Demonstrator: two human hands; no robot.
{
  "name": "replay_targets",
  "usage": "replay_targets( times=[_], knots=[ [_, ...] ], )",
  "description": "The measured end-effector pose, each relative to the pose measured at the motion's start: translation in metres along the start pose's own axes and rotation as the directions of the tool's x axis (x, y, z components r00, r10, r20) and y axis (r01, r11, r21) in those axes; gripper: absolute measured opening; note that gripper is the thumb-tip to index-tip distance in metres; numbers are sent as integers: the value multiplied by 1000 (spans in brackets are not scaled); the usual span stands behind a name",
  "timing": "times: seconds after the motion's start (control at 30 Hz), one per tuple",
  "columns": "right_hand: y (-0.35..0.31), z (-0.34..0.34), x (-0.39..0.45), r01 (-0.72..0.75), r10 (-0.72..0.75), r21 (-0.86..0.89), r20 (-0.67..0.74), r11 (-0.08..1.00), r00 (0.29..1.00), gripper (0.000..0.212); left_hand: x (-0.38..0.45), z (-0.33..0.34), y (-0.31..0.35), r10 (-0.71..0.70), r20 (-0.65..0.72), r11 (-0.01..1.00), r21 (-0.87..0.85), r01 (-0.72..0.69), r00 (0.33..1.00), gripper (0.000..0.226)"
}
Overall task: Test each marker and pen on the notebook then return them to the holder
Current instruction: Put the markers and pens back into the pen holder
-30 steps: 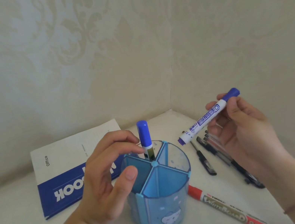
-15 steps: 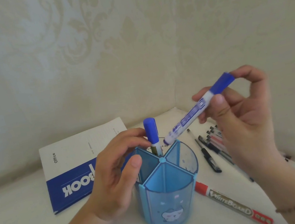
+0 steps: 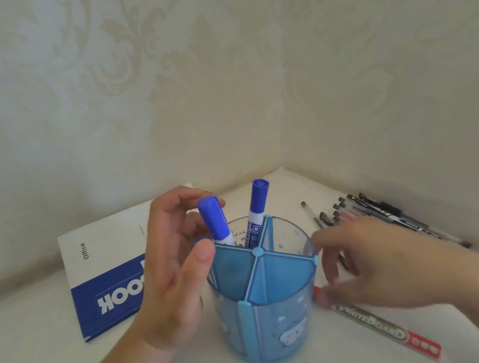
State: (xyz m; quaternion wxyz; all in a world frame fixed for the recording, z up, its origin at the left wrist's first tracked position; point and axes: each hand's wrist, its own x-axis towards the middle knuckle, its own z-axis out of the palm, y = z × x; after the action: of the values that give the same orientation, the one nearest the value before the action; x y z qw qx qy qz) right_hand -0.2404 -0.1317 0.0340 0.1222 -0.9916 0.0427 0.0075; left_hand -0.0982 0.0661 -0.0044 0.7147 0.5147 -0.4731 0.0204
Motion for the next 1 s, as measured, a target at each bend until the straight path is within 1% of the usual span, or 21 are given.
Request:
replay_targets(
  times=[0.07,0.17,0.2,0.23,0.27,0.3,0.33,0.37,0.4,0.43,0.47,0.5,0.57,0.63,0.7,0.73,0.8,0.87,0.9,0.97,1.0],
  knots=[
    [-6,10,0,2,1,-51,52,999,999,24,-1,-1,0,-14,43,999,48,12,999,53],
    [-2,13,1,17,-17,-10,6,1000,1000,27,-4,-1,-2,-48,110,995,88,39,993,42],
    [1,9,1,20,-15,66,-68,998,998,29,-5,-1,-3,-49,112,995,96,39,992,40],
    [3,4,1,30,8,177,-210,984,978,29,-5,0,-3,-47,114,994,101,35,992,39],
    [4,-2,2,78,62,322,-403,944,913,28,-5,1,-4,-42,114,994,104,31,993,38],
    [3,-9,2,194,141,476,-582,858,801,28,-5,1,-5,-38,113,994,106,26,993,38],
    [-1,-16,1,357,223,568,-711,742,667,30,-5,1,-6,-37,110,994,105,26,993,38],
    [-7,-22,-1,513,258,554,-803,656,538,33,-5,1,-6,-39,106,994,101,28,994,38],
    [-12,-25,-2,619,253,488,-866,616,431,35,-5,1,-6,-43,102,995,92,33,994,37],
    [-15,-24,-3,678,235,428,-902,597,362,37,-5,1,-6,-45,101,996,87,36,994,36],
    [-18,-22,-4,713,224,395,-918,580,327,39,-6,2,-5,-47,100,996,86,38,994,34],
    [-20,-20,-4,732,218,382,-924,565,314,42,-6,2,-5,-50,97,995,87,41,994,34],
    [-27,-17,-4,748,189,391,-919,537,345,40,-5,1,-5,-62,89,995,86,54,994,34],
    [-33,-14,-1,743,158,452,-887,493,434,34,-5,1,-5,-51,89,994,100,42,995,43],
    [-36,-13,-1,726,121,511,-846,459,519,38,-5,1,-5,-40,94,993,114,29,995,49],
    [-36,-13,-1,728,109,521,-839,445,534,40,-5,1,-4,-38,94,994,110,27,995,50],
    [-33,-13,-3,756,91,498,-854,424,512,39,-5,2,-4,-32,91,995,98,23,995,48],
    [-29,-14,-3,761,80,466,-870,450,486,39,-5,3,-5,-29,90,994,107,19,996,46],
    [-27,-14,-3,752,65,460,-869,471,491,38,-6,3,-5,-29,91,994,111,19,995,42],
    [-27,-12,-1,685,-14,440,-836,580,549,33,-6,2,-6,-34,94,993,112,23,995,40],
    [-28,-10,-1,613,-78,397,-795,683,602,26,-6,2,-6,-37,96,994,109,27,995,40]
  ],
)
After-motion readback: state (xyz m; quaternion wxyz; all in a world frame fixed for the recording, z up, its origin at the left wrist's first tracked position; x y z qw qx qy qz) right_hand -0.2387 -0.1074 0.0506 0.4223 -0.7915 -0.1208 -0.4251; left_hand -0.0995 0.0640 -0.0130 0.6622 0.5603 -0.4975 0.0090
